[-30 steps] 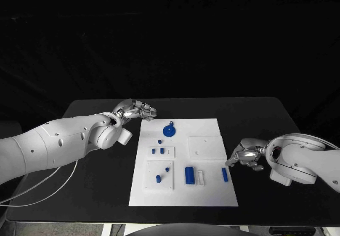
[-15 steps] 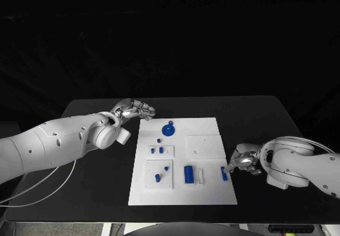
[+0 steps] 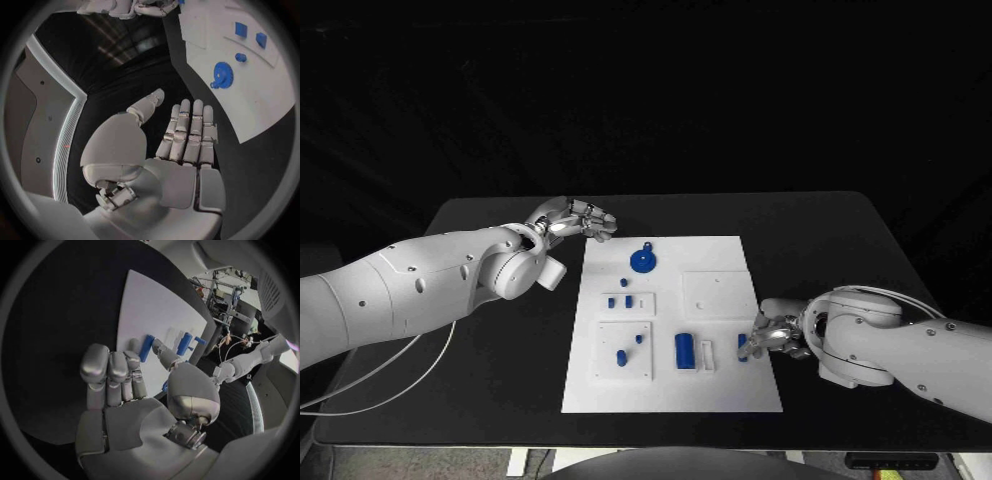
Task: Assemble the parts on the task board
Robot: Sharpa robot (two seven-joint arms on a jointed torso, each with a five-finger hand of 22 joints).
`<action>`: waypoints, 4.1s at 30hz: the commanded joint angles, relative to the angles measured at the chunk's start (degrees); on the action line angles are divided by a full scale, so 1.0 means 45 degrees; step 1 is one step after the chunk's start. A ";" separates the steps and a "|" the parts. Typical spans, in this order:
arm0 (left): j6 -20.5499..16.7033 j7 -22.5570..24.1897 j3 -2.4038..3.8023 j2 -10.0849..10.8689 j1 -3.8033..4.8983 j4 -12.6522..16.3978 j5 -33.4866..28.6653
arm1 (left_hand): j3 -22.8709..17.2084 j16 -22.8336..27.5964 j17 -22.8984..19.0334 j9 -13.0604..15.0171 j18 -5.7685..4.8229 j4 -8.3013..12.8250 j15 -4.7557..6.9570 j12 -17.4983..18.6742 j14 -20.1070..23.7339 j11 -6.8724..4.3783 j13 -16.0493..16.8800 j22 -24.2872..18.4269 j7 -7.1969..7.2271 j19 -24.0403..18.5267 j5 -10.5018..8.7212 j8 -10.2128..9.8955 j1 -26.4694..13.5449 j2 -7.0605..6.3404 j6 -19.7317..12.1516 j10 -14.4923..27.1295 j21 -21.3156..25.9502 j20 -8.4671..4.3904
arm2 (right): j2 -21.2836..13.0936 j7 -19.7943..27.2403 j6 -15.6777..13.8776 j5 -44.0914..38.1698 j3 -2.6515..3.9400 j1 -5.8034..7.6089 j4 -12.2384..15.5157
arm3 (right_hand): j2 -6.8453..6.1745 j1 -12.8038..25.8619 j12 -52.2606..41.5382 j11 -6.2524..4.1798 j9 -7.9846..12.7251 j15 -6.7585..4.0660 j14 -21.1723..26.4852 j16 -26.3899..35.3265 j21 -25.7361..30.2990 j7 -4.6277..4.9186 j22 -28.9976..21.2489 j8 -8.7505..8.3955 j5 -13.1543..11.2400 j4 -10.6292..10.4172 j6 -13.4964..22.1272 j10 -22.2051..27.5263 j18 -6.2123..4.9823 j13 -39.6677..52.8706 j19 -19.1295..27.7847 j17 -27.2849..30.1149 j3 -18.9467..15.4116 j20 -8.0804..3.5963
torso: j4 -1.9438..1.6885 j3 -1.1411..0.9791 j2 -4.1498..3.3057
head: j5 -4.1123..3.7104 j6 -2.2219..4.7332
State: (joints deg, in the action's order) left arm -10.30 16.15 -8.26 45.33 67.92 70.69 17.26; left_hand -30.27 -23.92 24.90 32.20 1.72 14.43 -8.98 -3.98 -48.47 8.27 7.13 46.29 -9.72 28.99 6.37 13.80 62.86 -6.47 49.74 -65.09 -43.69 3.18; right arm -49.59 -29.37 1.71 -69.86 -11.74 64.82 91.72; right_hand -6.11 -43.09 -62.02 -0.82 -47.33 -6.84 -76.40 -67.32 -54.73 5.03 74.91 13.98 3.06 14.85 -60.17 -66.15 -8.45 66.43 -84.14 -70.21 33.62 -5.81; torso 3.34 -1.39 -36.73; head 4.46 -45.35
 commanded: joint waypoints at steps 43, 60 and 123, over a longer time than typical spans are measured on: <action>0.0426 -0.0074 0.0004 0.0068 0.0007 0.0071 -0.0052 | 0.0000 0.0078 0.0037 -0.0040 0.0195 -0.0104 -0.0022 -0.0032 -0.0036 0.0017 -0.0030 0.0017 -0.0014 0.0055 -0.0119 0.0048 -0.0175 -0.0003 -0.0111 -0.0018 0.0053 0.0026 | 0.0711 -0.0507 -0.0687 0.0078 -0.0135 -0.0761 -0.0430 | 0.0663 -0.1819 0.0088 0.0178 0.2540 0.0214 -0.0002 0.0109 -0.0131 0.0292 0.0136 -0.0506 0.4923 0.0346 0.0468 0.0040 -0.1456 0.0067 -0.0099 0.0074 0.3447 0.0354 | 0.0008 -0.0004 0.0006 | 0.0159 -0.0194; 0.0431 -0.0071 0.0002 0.0063 0.0008 0.0068 -0.0045 | -0.0007 0.0080 0.0047 -0.0042 0.0197 -0.0099 -0.0019 -0.0037 -0.0043 0.0014 -0.0032 0.0021 -0.0013 0.0056 -0.0125 0.0056 -0.0155 0.0000 -0.0107 -0.0026 0.0053 0.0024 | 0.0230 -0.0006 -0.2721 0.3440 -0.0102 -0.0444 0.0617 | 0.0488 -0.1314 0.0096 0.0029 0.2584 0.0072 -0.0050 0.0093 -0.0129 0.0141 0.0065 -0.0287 0.5623 0.0309 0.0089 -0.0152 -0.1456 0.0009 -0.0227 0.0054 0.2689 0.0250 | 0.0005 -0.0001 0.0003 | 0.0140 -0.0214; 0.0511 -0.0185 0.0001 0.0141 0.0010 0.0120 0.0006 | 0.0006 0.0107 0.0079 -0.0052 0.0192 -0.0132 -0.0024 -0.0040 -0.0043 0.0015 -0.0046 0.0035 -0.0012 0.0051 -0.0140 0.0078 -0.0174 -0.0001 -0.0106 -0.0028 0.0060 0.0030 | 0.1061 0.0164 -0.2046 0.3820 -0.0095 -0.0426 0.0388 | -0.1321 0.0165 0.0202 -0.0053 0.2876 -0.0020 -0.0001 0.0143 -0.0036 0.0060 0.0046 -0.0160 -0.0055 -0.1773 0.0013 -0.0126 -0.1456 0.0014 -0.0142 0.0024 0.1095 0.0105 | 0.0005 0.0002 0.0003 | 0.0337 -0.0291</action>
State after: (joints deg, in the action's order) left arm -8.76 15.10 -8.28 45.98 67.92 71.10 17.28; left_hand -30.24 -23.70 25.16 32.03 1.73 14.16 -8.98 -3.98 -48.47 8.27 7.01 46.38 -9.72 28.99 5.93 13.80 62.41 -6.48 49.74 -65.09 -43.69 3.18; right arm -44.97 -29.66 -9.18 -52.30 -12.12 63.01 93.26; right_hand -11.93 -42.55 -61.36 -0.75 -34.28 -6.52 -76.43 -66.67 -55.18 5.41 74.94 13.31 3.11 6.86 -59.94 -66.69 -8.90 66.41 -84.05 -70.04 38.74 -4.91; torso 3.37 -1.36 -36.71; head 5.98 -46.65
